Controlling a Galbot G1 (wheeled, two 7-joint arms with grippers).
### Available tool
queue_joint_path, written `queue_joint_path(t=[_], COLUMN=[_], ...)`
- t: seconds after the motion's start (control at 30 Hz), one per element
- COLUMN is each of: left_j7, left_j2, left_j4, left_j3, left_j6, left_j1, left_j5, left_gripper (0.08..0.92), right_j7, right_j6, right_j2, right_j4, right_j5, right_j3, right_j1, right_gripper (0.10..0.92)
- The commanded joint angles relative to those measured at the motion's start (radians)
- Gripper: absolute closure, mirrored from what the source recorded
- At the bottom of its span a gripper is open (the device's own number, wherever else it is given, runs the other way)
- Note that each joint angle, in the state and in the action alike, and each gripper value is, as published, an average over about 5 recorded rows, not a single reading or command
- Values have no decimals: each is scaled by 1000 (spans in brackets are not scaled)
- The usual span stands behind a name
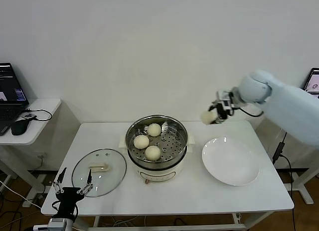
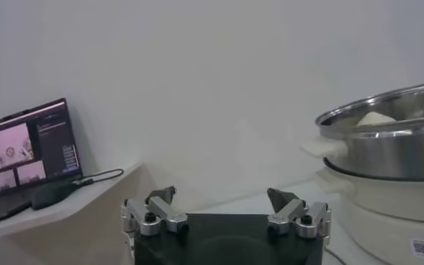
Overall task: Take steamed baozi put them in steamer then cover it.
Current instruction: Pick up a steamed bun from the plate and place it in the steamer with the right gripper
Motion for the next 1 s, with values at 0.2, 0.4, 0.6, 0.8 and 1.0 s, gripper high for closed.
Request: queue_joint_path(t=[0.2,0.4,0.6,0.8,1.0], left_j7=[-3,-8,-9,-8,-8], left_j2=[-15,-19,-19,-19,-21], left_j4=[12,17,17,21,25], left_j3=[-3,-7,-14,-15,-11], left_j6=[-4,-9,-11,-13,-13], left_j1=[-4,-4,-3,-3,-8], left_j5=[-2,-8,-13,-15,-13], left_gripper=[177,177,177,177,177], right_j7=[119,148,156,153,149], right_j6=[-202,-245,-269,-295,-294], right_j2=[278,330,366,359,343], right_j4=[-1,-46,-98,-99,-103], right_j5=[240,210,156,122,90], right_j3=[-145,-152,-146,-151,-150], right_j1=[43,-43,-85,-102,-110], right_gripper=[448,448,448,448,448])
